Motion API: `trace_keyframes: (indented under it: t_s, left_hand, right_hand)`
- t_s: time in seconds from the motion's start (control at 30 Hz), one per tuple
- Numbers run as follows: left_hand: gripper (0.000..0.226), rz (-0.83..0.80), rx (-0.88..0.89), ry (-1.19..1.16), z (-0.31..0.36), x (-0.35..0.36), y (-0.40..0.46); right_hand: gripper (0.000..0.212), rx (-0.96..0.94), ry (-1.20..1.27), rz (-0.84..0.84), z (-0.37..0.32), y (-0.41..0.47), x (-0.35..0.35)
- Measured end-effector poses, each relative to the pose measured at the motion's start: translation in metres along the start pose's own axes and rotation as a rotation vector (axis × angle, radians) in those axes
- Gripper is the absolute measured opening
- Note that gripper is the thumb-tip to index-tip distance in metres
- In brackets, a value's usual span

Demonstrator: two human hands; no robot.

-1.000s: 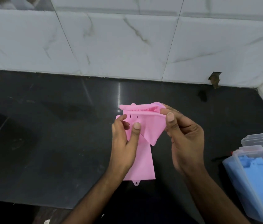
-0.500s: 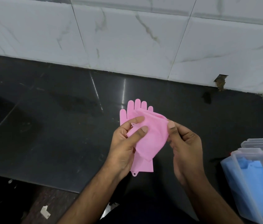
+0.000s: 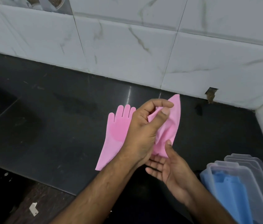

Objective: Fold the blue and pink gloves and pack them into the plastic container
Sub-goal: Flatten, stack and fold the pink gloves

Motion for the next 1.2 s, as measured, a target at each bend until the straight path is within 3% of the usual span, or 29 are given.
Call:
trace_keyframes:
  t_s: [0.13, 0.3, 0.4, 0.47, 0.53, 0.63, 0.7, 0.77, 0.9, 0.97, 1.03, 1.1, 1.13, 1.2]
  left_hand:
    - [0.015, 0.017, -0.099, -0.186, -0.01, 0.019, 0.002]
    - [0.019, 0.227, -0.102, -0.308, -0.012, -0.007, 0.006]
    - [0.013, 0.325, -0.015, -0.051, 0.002, -0.034, -0.002]
    - [0.036, 0.306, 0.033, 0.249, 0.009, -0.042, -0.011]
    - [0.061, 0.21, 0.024, 0.477, 0.006, -0.041, -0.015]
    - [0.088, -0.038, -0.15, 0.596, -0.022, -0.025, -0.019]
    - [0.06, -0.267, -0.279, 0.49, -0.047, -0.006, -0.023]
    - [0.04, -0.342, -0.324, 0.312, -0.055, -0.002, -0.028]
    - [0.03, -0.096, -0.501, 0.001, -0.076, -0.033, -0.034]
    - [0.019, 0.012, -0.505, -0.111, -0.086, -0.044, -0.037]
    - [0.027, 0.032, -0.487, -0.226, -0.093, -0.049, -0.037]
    - [0.032, 0.076, -0.535, -0.372, -0.097, -0.051, -0.036]
    - [0.037, 0.071, -0.531, -0.413, -0.096, -0.05, -0.04]
    - [0.023, 0.014, -0.431, -0.328, -0.088, -0.047, -0.04]
  right_hand:
    - [0.057, -0.043, 0.07, -0.072, -0.007, 0.002, -0.004]
    - [0.031, -0.316, -0.054, 0.14, -0.04, 0.006, -0.034]
    - [0.008, -0.59, -0.25, 0.22, -0.077, -0.002, -0.04]
    - [0.008, -0.741, -0.402, 0.281, -0.1, -0.012, -0.036]
    - [0.009, -0.875, -0.535, 0.282, -0.12, -0.024, -0.023]
    - [0.009, -0.998, -0.71, 0.075, -0.13, -0.036, 0.019]
    - [0.014, -1.003, -0.762, -0.075, -0.123, -0.038, 0.042]
    - [0.024, -1.004, -0.817, -0.106, -0.116, -0.035, 0.05]
    - [0.066, -0.952, -0.841, -0.088, -0.104, -0.024, 0.042]
    - [0.063, -0.97, -0.868, -0.022, -0.097, -0.022, 0.035]
    - [0.054, -0.98, -0.888, 0.134, -0.091, -0.02, 0.02]
    - [0.054, -0.78, -0.758, 0.221, -0.077, -0.005, -0.003]
    - [0.057, -0.594, -0.617, 0.171, -0.063, 0.005, -0.009]
    - [0.053, -0.252, -0.244, -0.068, -0.029, 0.017, -0.003]
Point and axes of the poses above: each hand's wrist, its own y-axis towards the middle knuckle, its own x-axis out of the palm, z = x × y, the point moved 9 cm from there along y, towards the middle knuckle, and after that the axes turned 4 degrees about -x, right-handed, at the moved point
